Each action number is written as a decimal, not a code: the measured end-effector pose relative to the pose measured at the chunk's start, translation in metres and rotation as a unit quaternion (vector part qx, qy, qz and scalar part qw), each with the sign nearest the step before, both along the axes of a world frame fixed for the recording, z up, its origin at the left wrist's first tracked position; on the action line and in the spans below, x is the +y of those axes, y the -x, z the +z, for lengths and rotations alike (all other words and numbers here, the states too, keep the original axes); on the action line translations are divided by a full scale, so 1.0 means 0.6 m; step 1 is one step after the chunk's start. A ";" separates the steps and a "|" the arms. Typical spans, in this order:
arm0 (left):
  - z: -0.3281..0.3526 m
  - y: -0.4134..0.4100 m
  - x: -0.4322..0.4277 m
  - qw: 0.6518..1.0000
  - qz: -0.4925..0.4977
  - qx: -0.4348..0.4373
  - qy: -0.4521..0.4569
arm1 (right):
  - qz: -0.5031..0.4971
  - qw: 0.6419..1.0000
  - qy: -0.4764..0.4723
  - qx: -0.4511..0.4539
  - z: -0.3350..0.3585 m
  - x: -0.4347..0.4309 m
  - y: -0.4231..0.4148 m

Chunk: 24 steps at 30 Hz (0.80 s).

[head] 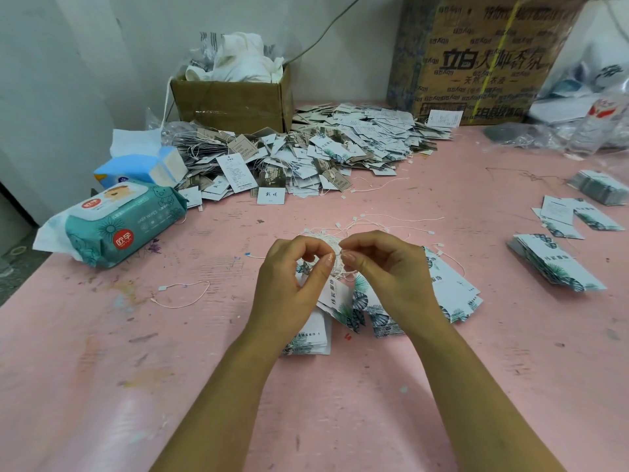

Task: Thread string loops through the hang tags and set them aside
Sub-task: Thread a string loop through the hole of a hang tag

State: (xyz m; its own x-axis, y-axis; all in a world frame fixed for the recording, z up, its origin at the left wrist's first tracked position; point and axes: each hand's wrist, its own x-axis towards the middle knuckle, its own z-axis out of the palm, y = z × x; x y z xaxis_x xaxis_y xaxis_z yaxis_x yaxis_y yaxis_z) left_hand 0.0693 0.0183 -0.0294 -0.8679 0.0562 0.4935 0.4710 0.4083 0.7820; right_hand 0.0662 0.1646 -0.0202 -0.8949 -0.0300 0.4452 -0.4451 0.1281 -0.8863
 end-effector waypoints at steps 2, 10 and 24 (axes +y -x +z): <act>0.000 0.000 0.001 1.000 -0.004 0.001 0.001 | 0.005 1.000 -0.009 0.007 0.001 -0.001 -0.001; 0.000 -0.002 -0.001 1.000 -0.011 -0.003 0.007 | 0.016 1.000 -0.004 0.005 0.000 -0.003 -0.002; 0.004 -0.001 -0.005 1.000 -0.026 -0.003 -0.001 | 0.042 0.996 0.064 -0.042 -0.002 -0.002 0.001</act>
